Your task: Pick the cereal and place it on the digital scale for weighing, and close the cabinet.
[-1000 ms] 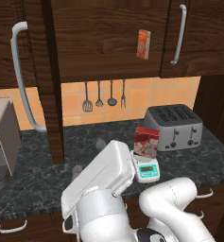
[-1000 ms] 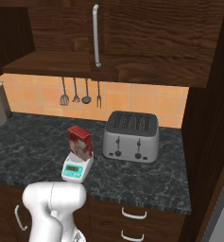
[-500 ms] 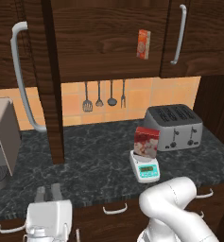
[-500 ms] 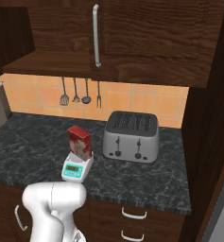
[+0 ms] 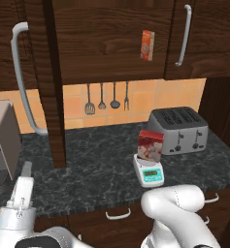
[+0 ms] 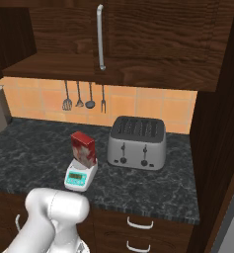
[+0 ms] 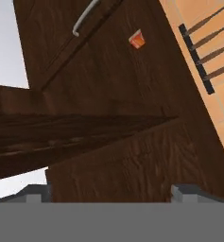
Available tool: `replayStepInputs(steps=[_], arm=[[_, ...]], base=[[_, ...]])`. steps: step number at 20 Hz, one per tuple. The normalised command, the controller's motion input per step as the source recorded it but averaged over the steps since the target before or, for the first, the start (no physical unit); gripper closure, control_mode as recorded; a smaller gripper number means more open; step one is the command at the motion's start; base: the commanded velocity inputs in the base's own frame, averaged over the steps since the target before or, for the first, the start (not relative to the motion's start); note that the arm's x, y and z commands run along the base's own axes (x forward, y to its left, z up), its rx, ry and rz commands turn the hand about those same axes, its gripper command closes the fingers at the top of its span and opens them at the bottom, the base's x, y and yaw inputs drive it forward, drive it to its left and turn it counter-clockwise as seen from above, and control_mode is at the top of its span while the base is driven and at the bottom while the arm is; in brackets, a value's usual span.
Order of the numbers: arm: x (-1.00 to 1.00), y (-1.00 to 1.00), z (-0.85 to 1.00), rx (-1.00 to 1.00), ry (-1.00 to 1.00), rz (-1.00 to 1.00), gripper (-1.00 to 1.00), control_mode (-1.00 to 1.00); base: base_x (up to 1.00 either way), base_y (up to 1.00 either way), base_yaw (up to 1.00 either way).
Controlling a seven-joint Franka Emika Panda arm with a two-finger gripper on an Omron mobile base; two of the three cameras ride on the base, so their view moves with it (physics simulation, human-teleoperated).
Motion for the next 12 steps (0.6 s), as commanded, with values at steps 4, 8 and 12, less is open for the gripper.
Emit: replayStepInputs(steps=[4, 8, 12], arm=[[0.57, 0.17, 0.28, -0.01, 0.26, -0.27, -1.00, -1.00], [0.42, -0.33, 0.32, 0.04, 0.18, -0.23, -1.00, -1.00], [0.78, -0.93, 0.01, 0.15, 0.14, -0.13, -1.00, -1.00]], base=[[0.00, 0.00, 0.00], [0.00, 0.00, 0.00], [0.00, 0.00, 0.00]])
